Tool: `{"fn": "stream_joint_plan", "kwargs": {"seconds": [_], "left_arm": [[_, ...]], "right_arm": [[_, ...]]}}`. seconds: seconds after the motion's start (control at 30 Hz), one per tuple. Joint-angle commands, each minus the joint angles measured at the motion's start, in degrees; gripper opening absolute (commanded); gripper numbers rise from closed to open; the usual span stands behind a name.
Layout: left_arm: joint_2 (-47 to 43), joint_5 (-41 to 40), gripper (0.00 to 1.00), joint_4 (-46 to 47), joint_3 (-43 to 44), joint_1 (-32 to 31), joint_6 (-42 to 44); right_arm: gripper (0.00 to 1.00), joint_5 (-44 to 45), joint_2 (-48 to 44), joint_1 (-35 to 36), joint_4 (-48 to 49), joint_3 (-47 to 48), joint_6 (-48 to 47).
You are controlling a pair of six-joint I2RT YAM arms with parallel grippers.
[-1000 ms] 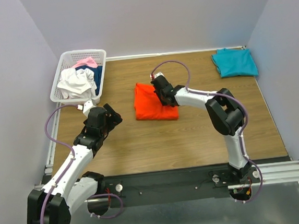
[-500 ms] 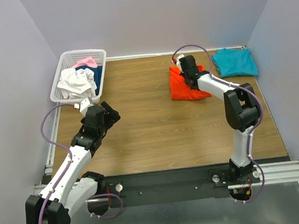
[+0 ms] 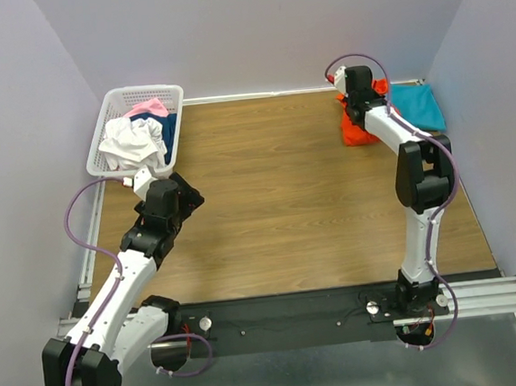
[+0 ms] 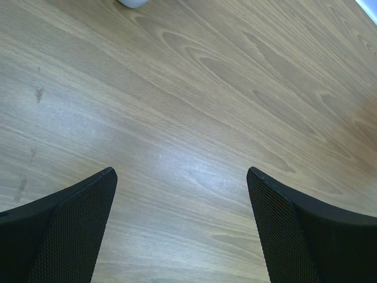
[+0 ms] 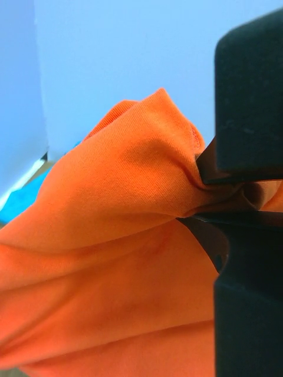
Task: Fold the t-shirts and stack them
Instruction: Neatly place the folded tshirt to the corner
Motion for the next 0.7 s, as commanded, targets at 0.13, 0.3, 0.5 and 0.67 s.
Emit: {"fn": "stream_joint_plan", "kwargs": {"seconds": [0.13,0.3,0.5,0.67], "left_arm": [[1.8,-4.6,0.98,-3.2,4.0,0.2,-1.8],[2.4,-4.7,0.98,-2.7,4.3,0.2,-2.1],[4.5,-4.6,0.98,-3.6,5.5,0.2,-2.1],[5.0,-5.4,0.98,-3.8,5.5,0.2,-2.2]], "right_arm": [[0.01,1.8,5.6,-4.6,3.9,9.7,-6.5],[0.01,2.4,6.4,-6.0,5.5,11.0,-5.6],[0.01,3.2,3.9,-6.8,6.1,10.4,-5.6],[0.01,2.4,0.8,-7.2,6.2,10.0,-4.3]]}}
